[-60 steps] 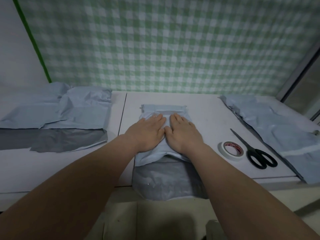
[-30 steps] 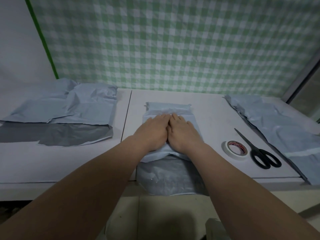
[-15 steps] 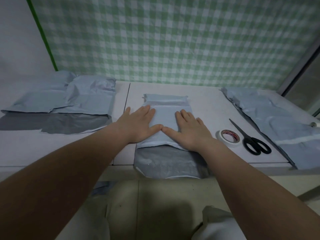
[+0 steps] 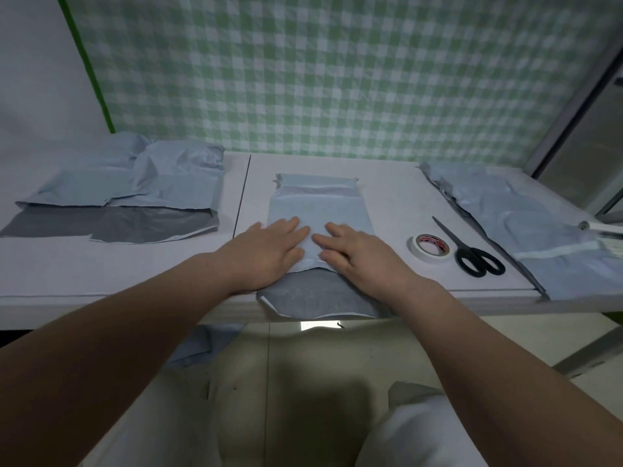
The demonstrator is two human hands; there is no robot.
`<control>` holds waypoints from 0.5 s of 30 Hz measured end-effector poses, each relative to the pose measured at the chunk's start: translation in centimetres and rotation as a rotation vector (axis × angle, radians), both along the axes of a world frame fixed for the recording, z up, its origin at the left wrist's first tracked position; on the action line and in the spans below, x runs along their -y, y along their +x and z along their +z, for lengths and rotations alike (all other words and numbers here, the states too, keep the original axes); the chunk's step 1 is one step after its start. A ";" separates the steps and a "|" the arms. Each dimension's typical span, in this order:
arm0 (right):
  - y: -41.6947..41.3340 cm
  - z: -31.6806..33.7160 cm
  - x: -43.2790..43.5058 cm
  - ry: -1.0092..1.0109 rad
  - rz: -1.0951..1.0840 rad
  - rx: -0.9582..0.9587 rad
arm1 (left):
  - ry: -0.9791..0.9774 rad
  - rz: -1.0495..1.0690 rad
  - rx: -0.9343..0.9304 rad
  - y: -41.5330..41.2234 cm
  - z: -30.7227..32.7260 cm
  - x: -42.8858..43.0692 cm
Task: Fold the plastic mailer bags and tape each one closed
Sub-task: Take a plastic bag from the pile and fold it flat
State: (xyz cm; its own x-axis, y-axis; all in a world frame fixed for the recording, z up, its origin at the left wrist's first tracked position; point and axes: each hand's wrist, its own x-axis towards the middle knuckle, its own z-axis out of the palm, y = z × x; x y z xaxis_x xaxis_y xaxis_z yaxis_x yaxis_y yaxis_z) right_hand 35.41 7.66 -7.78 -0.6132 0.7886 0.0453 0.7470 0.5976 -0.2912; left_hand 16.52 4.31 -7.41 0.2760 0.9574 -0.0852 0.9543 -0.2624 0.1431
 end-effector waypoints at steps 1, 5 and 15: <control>0.2 -0.2 0.1 -0.009 0.000 0.001 | -0.027 0.009 -0.052 -0.2 0.0 0.3; 0.9 -0.3 0.8 -0.043 0.024 0.066 | -0.052 0.030 -0.123 -0.8 -0.3 1.2; 2.3 -1.2 4.0 0.093 0.101 -0.215 | 0.208 -0.205 0.264 -1.9 -1.1 4.2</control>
State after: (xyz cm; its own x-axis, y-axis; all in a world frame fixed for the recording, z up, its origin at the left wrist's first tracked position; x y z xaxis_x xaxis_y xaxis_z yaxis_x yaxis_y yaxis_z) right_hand 37.69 3.69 -8.98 -0.6573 0.7102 0.2522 0.6091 0.6976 -0.3772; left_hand 14.62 0.08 -8.47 0.4497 0.8695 0.2044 0.8168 -0.4929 0.2999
